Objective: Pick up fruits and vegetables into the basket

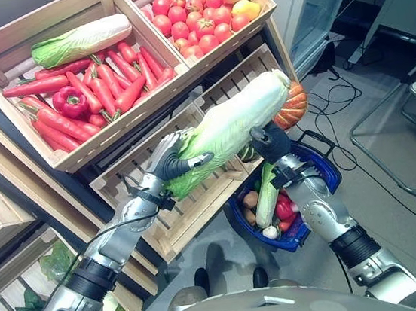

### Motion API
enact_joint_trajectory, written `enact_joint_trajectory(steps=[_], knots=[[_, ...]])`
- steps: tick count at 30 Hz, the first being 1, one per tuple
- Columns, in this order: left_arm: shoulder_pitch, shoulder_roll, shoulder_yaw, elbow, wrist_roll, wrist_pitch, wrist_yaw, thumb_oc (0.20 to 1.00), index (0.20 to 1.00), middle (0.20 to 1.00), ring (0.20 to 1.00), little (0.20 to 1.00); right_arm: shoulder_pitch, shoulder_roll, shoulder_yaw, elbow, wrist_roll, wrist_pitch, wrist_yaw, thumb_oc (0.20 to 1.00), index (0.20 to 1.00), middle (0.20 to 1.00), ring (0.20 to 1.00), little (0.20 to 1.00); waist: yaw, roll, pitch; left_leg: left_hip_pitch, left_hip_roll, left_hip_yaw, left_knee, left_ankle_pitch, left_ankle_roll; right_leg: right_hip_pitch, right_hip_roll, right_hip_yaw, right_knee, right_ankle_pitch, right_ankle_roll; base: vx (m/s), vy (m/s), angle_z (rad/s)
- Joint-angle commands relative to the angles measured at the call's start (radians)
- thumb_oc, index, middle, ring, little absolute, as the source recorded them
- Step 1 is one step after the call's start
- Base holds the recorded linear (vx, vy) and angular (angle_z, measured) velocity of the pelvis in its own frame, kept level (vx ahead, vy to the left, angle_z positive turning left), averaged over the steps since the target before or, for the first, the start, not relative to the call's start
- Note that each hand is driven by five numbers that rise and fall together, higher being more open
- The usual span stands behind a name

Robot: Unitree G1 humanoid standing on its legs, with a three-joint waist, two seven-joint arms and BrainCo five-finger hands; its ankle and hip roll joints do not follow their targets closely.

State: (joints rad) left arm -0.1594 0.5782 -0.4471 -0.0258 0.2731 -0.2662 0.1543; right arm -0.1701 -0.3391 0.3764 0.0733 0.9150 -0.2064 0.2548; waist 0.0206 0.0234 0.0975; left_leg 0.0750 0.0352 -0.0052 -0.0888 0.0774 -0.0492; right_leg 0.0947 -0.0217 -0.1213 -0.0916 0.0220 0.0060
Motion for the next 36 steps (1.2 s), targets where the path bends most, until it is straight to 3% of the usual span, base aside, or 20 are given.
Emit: enact_joint_trajectory(steps=[1,12,19,20,22,23,31,36], knots=[[-0.060,0.034,-0.058,-0.041,-0.011,-0.059,-0.028,0.200,0.200,0.200,0.200,0.200,-0.056,0.035,0.013,-0.080,0.064,-0.052,0.046,0.200,0.200,0.200,0.200,0.200,-0.010,-0.032,-0.035,0.001,-0.047,0.023,0.002,-0.091,0.054,-0.013,-0.037,0.022,0.004,0.007,0.084,0.00,0.000,0.00],[-0.062,0.035,-0.069,-0.041,-0.061,-0.036,-0.083,0.200,0.200,0.200,0.200,0.200,-0.053,0.045,0.039,-0.086,0.140,-0.012,0.096,0.200,0.200,0.200,0.200,0.200,-0.011,-0.033,-0.043,0.000,-0.045,0.025,0.002,-0.091,0.055,-0.015,-0.038,0.024,0.004,0.006,0.085,0.00,0.000,0.00],[-0.056,0.038,-0.052,-0.008,-0.071,0.053,-0.062,0.200,0.200,0.200,0.200,0.200,-0.048,0.047,0.020,-0.061,0.110,-0.039,0.036,0.200,0.200,0.200,0.200,0.200,-0.013,-0.032,-0.041,-0.004,-0.046,0.027,0.002,-0.087,0.056,-0.020,-0.037,0.029,0.004,0.009,0.085,-0.01,0.000,0.00],[-0.053,0.035,-0.045,-0.001,-0.066,0.059,-0.047,0.250,0.250,0.250,0.250,0.250,-0.047,0.050,0.014,-0.054,0.102,-0.046,0.019,0.200,0.200,0.200,0.200,0.200,-0.013,-0.032,-0.042,-0.004,-0.046,0.027,0.002,-0.087,0.056,-0.020,-0.036,0.030,0.004,0.009,0.085,0.00,0.000,0.00],[-0.045,0.035,-0.033,0.005,-0.056,0.069,-0.028,0.793,0.793,0.793,0.793,0.793,-0.043,0.049,0.003,-0.045,0.099,-0.057,-0.012,0.200,0.200,0.200,0.200,0.200,-0.013,-0.032,-0.041,-0.003,-0.045,0.029,0.002,-0.088,0.056,-0.021,-0.036,0.031,0.004,0.009,0.085,0.00,0.000,0.00],[-0.038,0.036,-0.019,0.008,-0.053,0.078,-0.017,1.000,1.000,1.000,1.000,1.000,-0.036,0.047,-0.009,-0.035,0.098,-0.063,-0.026,0.200,0.200,0.200,0.200,0.200,-0.014,-0.032,-0.041,-0.003,-0.045,0.031,0.002,-0.088,0.056,-0.020,-0.036,0.033,0.004,0.009,0.084,0.00,0.000,0.00],[0.046,0.037,0.122,0.049,-0.040,0.141,0.145,1.000,1.000,1.000,1.000,1.000,0.049,0.060,-0.140,0.067,0.025,-0.158,-0.188,0.200,0.200,0.200,0.200,0.200,-0.018,-0.031,-0.013,-0.013,-0.048,0.035,0.002,-0.087,0.061,-0.032,-0.030,0.043,0.004,0.016,0.078,0.00,-0.007,-0.03],[0.061,0.027,0.188,0.072,-0.049,0.143,0.268,1.000,1.000,1.000,1.000,1.000,0.049,0.060,-0.191,0.169,0.017,-0.231,-0.268,0.200,0.200,0.200,0.200,0.200,-0.012,-0.029,0.026,-0.034,-0.049,0.031,0.002,-0.081,0.063,-0.060,-0.025,0.041,0.029,0.007,0.069,-0.04,-0.025,-0.10]])
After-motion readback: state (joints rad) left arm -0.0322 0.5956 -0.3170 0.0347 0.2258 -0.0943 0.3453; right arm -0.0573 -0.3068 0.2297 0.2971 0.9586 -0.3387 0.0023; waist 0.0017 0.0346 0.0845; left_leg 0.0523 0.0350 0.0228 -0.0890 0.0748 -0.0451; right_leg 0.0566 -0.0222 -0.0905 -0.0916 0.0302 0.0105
